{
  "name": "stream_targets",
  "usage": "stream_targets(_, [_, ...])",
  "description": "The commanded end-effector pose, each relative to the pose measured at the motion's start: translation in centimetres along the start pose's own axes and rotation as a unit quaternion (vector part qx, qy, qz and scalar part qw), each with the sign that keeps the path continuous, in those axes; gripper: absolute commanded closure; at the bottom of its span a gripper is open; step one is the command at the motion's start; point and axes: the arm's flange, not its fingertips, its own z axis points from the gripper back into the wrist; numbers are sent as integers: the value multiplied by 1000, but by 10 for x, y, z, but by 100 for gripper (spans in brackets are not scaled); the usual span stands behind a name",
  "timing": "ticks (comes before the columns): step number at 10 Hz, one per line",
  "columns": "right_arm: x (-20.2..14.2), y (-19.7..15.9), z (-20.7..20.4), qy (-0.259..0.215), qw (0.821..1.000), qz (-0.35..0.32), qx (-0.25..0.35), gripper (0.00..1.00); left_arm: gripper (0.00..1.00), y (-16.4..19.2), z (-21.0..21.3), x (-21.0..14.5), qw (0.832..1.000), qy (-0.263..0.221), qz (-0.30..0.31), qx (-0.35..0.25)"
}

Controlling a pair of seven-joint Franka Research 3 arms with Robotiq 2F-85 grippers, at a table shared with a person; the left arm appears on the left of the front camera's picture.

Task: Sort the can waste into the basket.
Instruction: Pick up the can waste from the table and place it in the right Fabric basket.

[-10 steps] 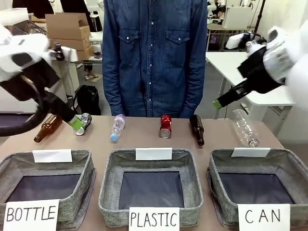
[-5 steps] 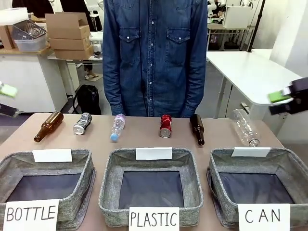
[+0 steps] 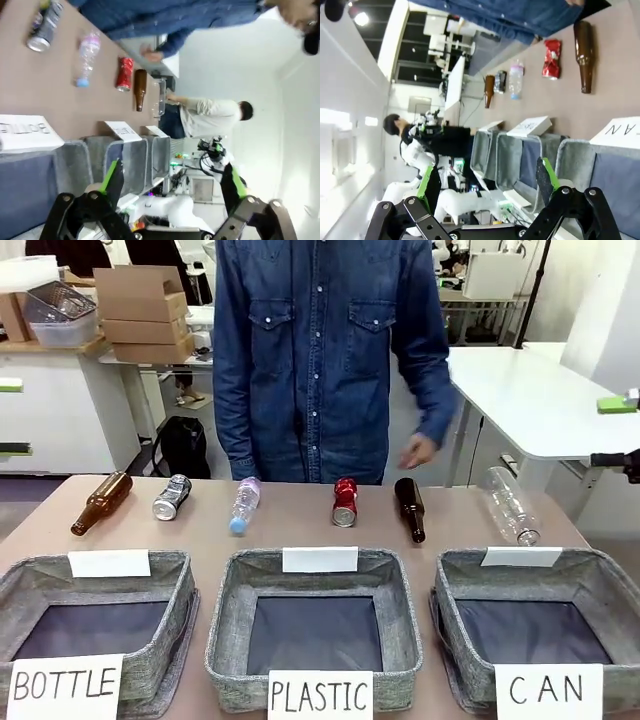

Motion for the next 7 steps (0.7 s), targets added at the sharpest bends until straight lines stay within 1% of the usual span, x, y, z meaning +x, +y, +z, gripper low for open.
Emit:
stream_targets(1, [-4, -1, 0, 26, 999, 28, 4, 0, 0, -9, 32, -8, 999, -2, -22, -25])
stream_targets(4, [-4, -1, 0, 26, 999, 28, 4, 0, 0, -9, 32, -8, 999, -2, -22, -25])
stream_targets(5, [-9, -2, -2, 35, 999, 13, -6, 0, 0, -9, 32, -8, 999, -2, -22, -25])
stream_targets(6, [3, 10, -34, 61, 996, 27, -51, 0, 0, -9, 32, -8, 999, -2, -22, -25])
stream_targets(7, [20, 21, -73, 108, 988, 57, -96, 0, 0, -9, 32, -8, 999, -2, -22, -25])
